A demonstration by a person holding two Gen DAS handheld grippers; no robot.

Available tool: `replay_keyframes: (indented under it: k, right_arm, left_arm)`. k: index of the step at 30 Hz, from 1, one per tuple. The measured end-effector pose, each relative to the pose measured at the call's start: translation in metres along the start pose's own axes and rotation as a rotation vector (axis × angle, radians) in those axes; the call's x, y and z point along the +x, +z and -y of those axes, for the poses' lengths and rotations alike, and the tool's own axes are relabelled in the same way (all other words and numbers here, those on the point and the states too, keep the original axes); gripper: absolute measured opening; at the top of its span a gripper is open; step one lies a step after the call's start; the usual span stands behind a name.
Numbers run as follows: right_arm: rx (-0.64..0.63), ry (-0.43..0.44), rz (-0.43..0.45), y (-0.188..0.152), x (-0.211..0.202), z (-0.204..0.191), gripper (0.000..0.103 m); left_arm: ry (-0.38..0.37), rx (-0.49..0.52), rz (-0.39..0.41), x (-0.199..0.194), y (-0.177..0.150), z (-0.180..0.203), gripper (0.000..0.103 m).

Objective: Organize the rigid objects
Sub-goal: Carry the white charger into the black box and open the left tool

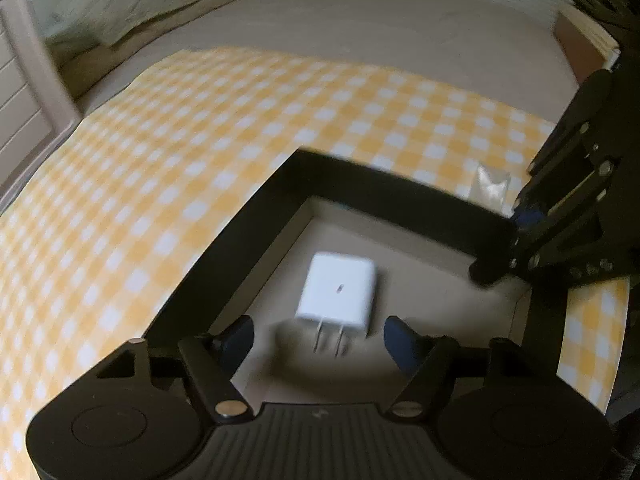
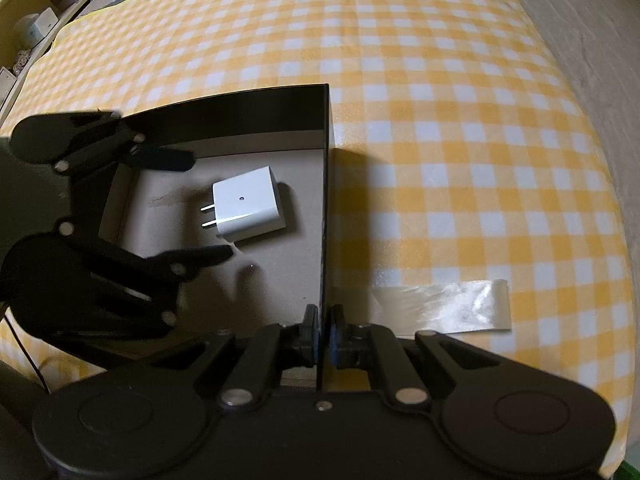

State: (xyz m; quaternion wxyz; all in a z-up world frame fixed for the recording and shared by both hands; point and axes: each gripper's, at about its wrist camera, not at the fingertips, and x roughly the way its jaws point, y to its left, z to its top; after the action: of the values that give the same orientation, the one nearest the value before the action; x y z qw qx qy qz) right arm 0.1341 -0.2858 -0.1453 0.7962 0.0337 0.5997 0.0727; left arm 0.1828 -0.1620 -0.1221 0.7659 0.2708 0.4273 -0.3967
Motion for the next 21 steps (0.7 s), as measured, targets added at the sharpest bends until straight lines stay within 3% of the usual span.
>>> replay_keyframes:
  k: [4, 6, 9, 18, 21]
  right_arm:
    - [0.000, -0.002, 0.000, 0.000, 0.000, 0.000, 0.006]
    - [0.001, -0.002, -0.001, 0.000, 0.000, 0.000, 0.006]
    - [0.002, -0.001, -0.001, 0.000, 0.000, 0.000, 0.006]
    - [-0.002, -0.002, 0.000, 0.001, 0.001, -0.001, 0.006]
    - [0.000, -0.002, 0.000, 0.001, 0.002, -0.001, 0.006]
  left_arm:
    - [-0.040, -0.062, -0.067, -0.002, -0.006, -0.005, 0.029]
    - [-0.064, -0.070, -0.085, -0.001, -0.007, -0.003, 0.021]
    - [-0.043, -0.060, -0.082, 0.004, -0.005, 0.005, 0.022]
    - [0.011, -0.262, -0.033, 0.022, 0.018, -0.013, 0.022]
    - [0.027, -0.270, -0.008, 0.019, 0.020, -0.015, 0.022]
